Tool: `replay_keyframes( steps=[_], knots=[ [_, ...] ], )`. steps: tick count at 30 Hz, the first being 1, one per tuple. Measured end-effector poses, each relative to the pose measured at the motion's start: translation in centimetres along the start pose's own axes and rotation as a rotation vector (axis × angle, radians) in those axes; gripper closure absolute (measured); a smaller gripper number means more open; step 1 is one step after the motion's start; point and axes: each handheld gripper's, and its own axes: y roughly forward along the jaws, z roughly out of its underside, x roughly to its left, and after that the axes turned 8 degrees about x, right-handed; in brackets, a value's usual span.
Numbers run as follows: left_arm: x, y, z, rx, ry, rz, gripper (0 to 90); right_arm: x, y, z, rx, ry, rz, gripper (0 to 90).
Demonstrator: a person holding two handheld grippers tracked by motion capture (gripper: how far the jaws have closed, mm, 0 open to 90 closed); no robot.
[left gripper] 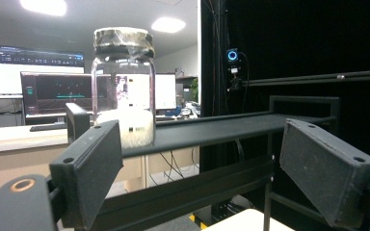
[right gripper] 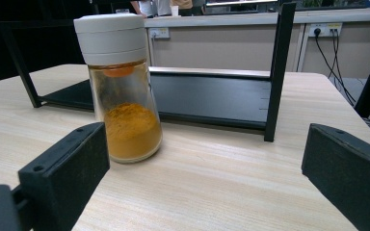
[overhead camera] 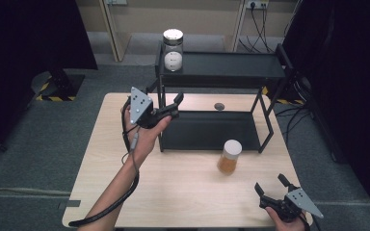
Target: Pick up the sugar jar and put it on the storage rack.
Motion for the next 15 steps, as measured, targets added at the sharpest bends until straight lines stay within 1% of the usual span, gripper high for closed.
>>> replay_keyframes(
  steps=[6,11,14,15],
  knots=[
    [-0.2,-1.2,0.9,0.012,0.015,0.001,14.5,0.0,0.0,0.0,0.000,-0.003,0.001,3.1],
    [-0.5,-2.4,2.0,0.018,0.020,0.012,14.4,0.1,0.0,0.0,0.001,-0.006,0.002,3.1],
    [-0.6,-2.9,2.7,0.026,0.019,0.016,14.3,0.1,0.0,0.0,0.001,-0.006,0.001,3.1],
    [-0.7,-3.1,3.0,0.026,0.011,0.019,14.3,0.1,0.0,0.0,0.001,-0.007,0.001,3.1]
  ],
)
